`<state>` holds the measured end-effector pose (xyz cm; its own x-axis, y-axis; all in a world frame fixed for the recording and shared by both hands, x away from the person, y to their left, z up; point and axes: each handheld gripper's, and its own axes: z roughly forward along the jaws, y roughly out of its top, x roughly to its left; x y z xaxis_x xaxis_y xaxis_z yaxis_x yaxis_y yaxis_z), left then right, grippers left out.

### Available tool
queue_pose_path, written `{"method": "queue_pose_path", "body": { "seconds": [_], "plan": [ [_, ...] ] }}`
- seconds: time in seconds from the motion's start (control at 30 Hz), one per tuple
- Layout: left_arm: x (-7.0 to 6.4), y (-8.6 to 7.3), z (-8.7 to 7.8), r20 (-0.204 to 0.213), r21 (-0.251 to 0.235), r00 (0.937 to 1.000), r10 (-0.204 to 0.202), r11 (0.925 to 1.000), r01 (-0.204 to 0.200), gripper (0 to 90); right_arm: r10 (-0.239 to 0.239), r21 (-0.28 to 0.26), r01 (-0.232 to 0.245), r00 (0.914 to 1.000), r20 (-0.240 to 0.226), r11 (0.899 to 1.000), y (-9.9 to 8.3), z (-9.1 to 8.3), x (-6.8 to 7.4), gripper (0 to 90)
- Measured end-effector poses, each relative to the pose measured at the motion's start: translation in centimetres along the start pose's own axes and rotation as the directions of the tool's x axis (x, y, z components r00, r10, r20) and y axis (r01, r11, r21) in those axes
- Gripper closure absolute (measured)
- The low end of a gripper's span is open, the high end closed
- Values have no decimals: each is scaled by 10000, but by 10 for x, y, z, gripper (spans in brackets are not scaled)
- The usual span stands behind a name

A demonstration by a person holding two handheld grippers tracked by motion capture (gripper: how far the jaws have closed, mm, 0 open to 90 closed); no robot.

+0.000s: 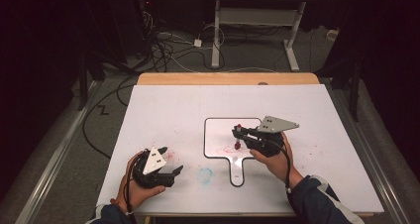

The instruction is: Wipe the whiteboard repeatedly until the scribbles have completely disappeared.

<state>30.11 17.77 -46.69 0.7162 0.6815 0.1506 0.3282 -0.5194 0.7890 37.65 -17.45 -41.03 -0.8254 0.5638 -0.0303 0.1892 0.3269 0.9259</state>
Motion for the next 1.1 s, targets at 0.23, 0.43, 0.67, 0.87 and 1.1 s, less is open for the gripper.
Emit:
{"method": "queue_pose_path", "body": {
  "seconds": [0.23, 0.43, 0.67, 0.87, 1.1],
  "plan": [
    [-2, 1, 1, 38, 43, 10000, 79, 10000, -79, 202, -85, 36, 86, 9996, -286, 10000, 1, 18, 7, 817],
    [-3, 2, 3, 128, 118, 9997, 200, 9997, -201, 203, -112, 289, 126, 9988, -485, 9995, -1, 39, 16, 818],
    [-4, 1, 2, 173, 130, 9996, 231, 9996, -233, 204, -378, 566, 421, 9964, -754, 9975, -4, 63, 28, 817],
    [-5, 1, 2, 194, 155, 9995, 252, 9996, -255, 204, -596, 574, 644, 9948, -823, 9963, -4, 66, 28, 819],
    [-6, 1, 2, 242, 208, 9993, 289, 9994, -294, 204, -705, 804, 697, 9975, 80, 9943, -9, 47, 6, 820]
  ]
}}
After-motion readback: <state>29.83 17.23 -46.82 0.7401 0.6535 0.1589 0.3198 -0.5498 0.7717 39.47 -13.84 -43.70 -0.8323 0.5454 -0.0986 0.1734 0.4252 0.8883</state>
